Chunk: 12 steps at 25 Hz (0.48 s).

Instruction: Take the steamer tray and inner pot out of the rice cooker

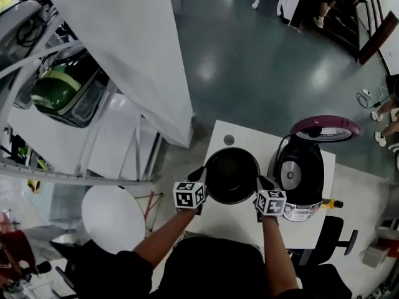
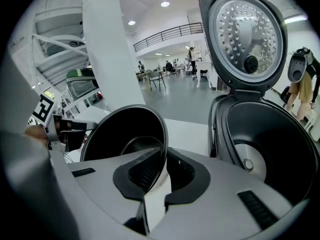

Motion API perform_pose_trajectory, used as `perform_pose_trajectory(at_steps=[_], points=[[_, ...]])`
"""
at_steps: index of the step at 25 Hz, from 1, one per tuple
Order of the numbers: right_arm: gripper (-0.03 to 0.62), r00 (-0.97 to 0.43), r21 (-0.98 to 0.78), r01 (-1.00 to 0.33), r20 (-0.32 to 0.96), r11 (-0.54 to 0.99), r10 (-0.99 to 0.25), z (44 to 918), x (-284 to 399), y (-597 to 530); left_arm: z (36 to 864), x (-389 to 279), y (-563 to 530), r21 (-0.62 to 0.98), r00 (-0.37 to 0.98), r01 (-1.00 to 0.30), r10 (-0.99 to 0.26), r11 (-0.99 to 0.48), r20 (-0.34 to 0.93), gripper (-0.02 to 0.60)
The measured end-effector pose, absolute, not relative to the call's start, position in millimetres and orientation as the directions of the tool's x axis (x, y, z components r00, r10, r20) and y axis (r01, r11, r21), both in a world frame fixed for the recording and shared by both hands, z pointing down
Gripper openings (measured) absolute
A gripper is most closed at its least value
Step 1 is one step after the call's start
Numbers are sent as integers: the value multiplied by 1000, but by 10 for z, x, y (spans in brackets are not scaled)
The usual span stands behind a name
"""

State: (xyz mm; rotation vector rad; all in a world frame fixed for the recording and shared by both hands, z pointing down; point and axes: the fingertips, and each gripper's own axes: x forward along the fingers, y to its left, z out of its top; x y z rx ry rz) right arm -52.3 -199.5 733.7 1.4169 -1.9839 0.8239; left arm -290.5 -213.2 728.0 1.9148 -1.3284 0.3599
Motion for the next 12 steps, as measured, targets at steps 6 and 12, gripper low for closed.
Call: perform_pose_trajectory(at_steps=[6, 12], points=[[31, -276, -155, -957, 752, 247, -598, 7444, -551, -1976, 7426, -2925, -2128, 427, 413, -892, -658, -152, 629, 17], [32, -267, -153, -959, 761, 236, -591, 7522, -585, -1999, 7548, -2940, -2174, 413, 405, -898, -646, -149, 647, 18]])
